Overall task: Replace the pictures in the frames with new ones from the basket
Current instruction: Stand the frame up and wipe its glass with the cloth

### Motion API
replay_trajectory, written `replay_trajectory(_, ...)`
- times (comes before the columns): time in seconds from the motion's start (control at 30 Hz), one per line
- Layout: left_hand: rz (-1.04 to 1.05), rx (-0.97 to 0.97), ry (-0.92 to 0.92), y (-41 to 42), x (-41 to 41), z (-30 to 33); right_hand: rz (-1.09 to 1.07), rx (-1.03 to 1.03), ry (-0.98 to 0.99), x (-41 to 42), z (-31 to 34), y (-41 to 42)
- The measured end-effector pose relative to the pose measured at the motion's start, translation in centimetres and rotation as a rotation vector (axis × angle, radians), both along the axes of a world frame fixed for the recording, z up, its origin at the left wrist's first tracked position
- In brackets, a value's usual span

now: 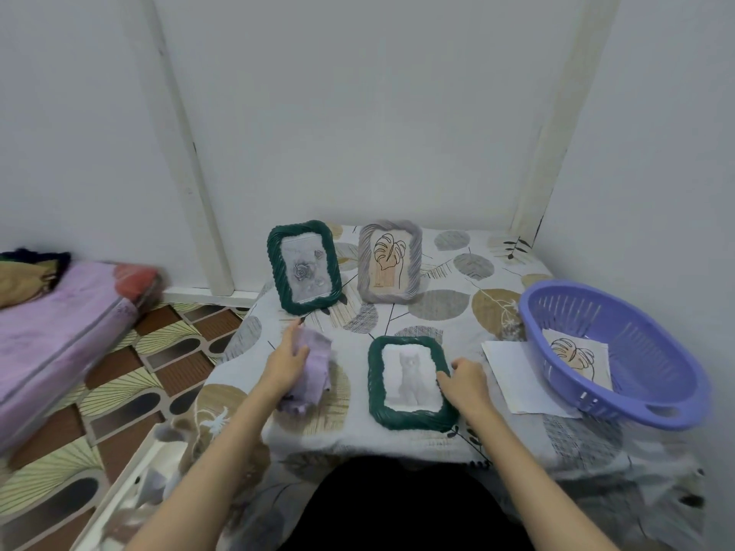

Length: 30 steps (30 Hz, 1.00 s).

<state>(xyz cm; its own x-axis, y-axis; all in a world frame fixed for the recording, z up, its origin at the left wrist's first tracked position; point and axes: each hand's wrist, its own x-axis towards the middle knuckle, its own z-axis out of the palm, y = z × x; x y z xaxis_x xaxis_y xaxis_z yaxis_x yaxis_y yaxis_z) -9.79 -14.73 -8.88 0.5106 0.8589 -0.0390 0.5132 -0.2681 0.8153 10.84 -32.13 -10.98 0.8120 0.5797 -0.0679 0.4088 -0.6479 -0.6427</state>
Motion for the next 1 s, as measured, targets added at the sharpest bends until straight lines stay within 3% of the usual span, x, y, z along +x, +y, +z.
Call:
replay_trajectory(0.17,-0.002,0.366,0.552,-0.5,-1.2,-3.2,0.003,-0.101,-0.109,-0.7,-1.5,-0.1)
replay_trajectory(0.37,-0.101,0.593,0.793,-0.8,0.1,-3.5,-0.053,-0.014,-0.086,-0.5,-1.9,0.3)
replay_trajectory(0.53,-0.228,0.404,0.473,-4.4,5.0,-3.1,-0.115,0.191,0.069,-0.7,-2.1,0.6)
replay_trajectory(0.73,-0.067,-0.083,-0.164,-6.9,8.0,-3.7,-0.095,0.440,0.175,-1.1,-1.9,-1.0)
replay_trajectory(0.83,0.027,-0.393,-0.359,-6.8,8.5,-2.9,-0.076,0.565,0.228,-1.2,-1.2,-1.8)
replay_trajectory(1.0,-0.029,-0.579,-0.597,-6.6,8.0,-1.7,0.028,0.688,0.446,-0.4,0.8,-3.1)
